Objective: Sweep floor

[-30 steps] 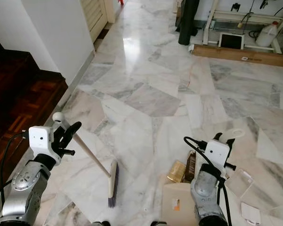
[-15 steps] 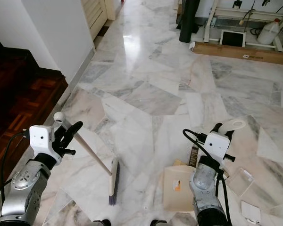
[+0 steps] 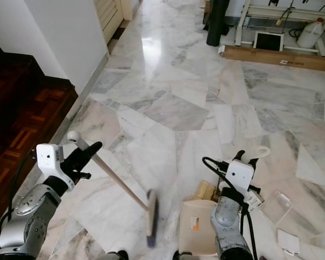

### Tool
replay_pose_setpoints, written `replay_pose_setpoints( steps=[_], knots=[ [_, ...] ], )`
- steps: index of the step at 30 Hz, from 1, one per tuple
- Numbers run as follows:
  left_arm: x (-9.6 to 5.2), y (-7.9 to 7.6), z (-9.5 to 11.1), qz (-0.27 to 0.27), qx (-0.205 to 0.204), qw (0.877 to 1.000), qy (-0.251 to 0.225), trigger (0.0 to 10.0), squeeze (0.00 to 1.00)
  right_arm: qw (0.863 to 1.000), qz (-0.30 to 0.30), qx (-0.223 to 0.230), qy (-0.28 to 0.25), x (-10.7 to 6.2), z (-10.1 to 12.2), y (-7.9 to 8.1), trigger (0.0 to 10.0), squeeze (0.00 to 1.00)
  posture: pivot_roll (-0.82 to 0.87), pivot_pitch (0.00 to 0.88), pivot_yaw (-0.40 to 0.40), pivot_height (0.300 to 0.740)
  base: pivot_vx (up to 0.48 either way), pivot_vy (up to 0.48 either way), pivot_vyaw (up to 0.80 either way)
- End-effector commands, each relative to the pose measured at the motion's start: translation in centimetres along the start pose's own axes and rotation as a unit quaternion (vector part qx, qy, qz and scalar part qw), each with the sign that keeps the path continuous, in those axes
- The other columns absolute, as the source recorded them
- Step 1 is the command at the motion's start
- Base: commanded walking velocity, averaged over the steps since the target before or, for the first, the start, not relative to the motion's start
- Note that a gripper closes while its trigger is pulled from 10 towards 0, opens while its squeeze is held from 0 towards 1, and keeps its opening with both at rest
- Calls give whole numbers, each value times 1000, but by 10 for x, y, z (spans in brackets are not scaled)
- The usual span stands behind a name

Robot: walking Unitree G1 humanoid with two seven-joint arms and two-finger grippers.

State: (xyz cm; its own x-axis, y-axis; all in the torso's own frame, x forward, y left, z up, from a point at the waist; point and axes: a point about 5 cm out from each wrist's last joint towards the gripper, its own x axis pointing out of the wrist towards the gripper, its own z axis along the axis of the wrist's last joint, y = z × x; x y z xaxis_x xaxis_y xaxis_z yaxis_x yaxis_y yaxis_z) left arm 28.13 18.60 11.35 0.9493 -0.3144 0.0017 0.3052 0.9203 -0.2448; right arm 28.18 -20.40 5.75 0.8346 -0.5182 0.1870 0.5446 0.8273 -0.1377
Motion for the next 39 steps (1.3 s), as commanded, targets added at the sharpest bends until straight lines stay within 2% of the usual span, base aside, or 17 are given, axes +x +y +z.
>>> replay_pose_setpoints(
  steps=[1,7,11,16,18,22,24,29,31,32,35,39],
  knots=[
    [-4,1,1,-12,-16,1000,3,10000,0,1000,6,-15,23,-8,-11,-2,10000,0,158,216,60,740,0,0,0],
    [-4,2,8,-22,-50,998,-1,10000,0,1000,1,-17,23,-6,-11,-5,10000,0,154,214,61,740,0,0,0],
    [-4,-1,14,-52,-83,995,9,10000,0,1000,0,-13,20,-3,-8,-4,10000,0,158,210,63,740,0,0,0],
    [-2,0,21,-57,-118,991,-9,10000,0,1000,2,-8,24,-2,-7,-1,10000,0,159,204,62,740,0,0,0],
    [-1,-1,30,-63,-148,987,-27,10000,0,1000,4,-5,26,-2,-7,1,10000,0,160,198,60,740,0,0,0],
    [-1,-1,35,-68,-153,985,-33,10000,0,1000,4,-3,27,-1,-7,1,10000,0,162,193,60,740,0,0,0],
    [1,7,43,-39,-147,987,-55,10000,0,1000,2,1,31,0,-7,1,10000,0,163,186,59,740,0,0,0],
    [0,15,48,6,-99,993,-71,10000,0,999,3,2,33,1,-7,2,10000,0,163,186,56,740,0,0,0],
    [-1,22,54,46,-35,995,-81,10000,0,999,4,2,35,2,-7,2,10000,0,165,185,55,740,0,0,0],
    [-1,22,54,46,-35,995,-81,10000,0,999,4,2,35,2,-7,2,10000,0,165,185,55,740,0,0,0],
    [-5,28,52,78,35,994,-65,10000,0,999,6,4,36,2,-7,3,10000,0,165,186,55,740,0,0,0],
    [-8,29,43,69,69,995,-31,10000,0,999,8,5,37,1,-7,4,10000,0,167,188,56,740,0,0,0]
  ],
)
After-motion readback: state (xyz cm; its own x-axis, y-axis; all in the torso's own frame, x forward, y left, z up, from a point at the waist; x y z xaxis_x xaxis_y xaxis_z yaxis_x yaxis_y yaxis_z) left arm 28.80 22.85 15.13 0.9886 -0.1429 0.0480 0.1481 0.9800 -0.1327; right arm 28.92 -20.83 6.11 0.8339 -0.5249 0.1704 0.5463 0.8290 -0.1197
